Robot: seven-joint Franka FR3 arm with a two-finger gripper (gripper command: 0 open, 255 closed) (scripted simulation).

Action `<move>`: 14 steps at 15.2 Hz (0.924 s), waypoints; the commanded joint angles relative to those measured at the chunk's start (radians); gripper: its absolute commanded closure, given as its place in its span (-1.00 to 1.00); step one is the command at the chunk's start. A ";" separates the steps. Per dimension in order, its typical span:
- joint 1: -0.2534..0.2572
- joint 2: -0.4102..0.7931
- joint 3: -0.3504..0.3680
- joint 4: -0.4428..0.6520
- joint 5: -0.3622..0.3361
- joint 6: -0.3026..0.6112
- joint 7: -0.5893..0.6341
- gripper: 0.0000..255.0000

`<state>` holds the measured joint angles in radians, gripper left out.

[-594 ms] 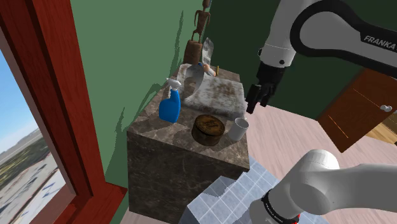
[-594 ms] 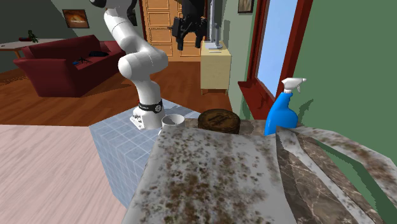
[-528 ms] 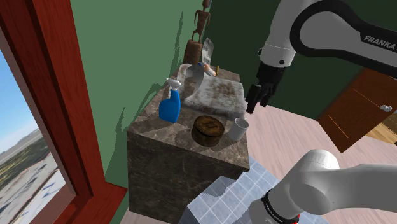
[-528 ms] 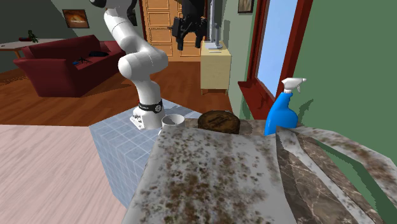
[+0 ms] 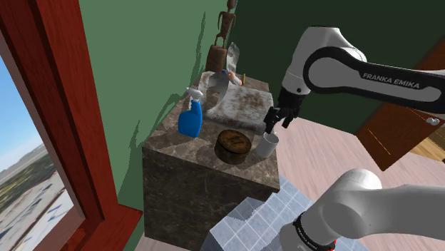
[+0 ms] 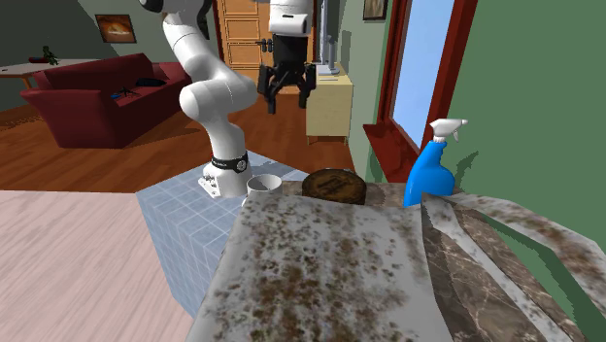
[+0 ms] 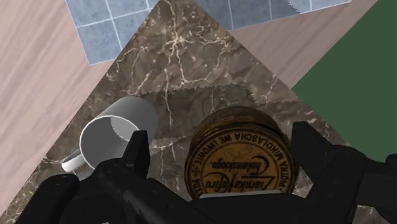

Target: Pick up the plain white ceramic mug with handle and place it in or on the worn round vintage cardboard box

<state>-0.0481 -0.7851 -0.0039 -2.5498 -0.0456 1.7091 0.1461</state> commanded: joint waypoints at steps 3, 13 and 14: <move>-0.047 0.029 -0.029 -0.100 -0.033 0.184 0.026 -1.00; -0.156 0.224 -0.096 -0.226 -0.106 0.614 0.085 -1.00; -0.157 0.236 -0.098 -0.232 -0.108 0.631 0.086 -1.00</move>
<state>-0.2028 -0.5688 -0.0993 -2.7780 -0.1504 2.3130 0.2296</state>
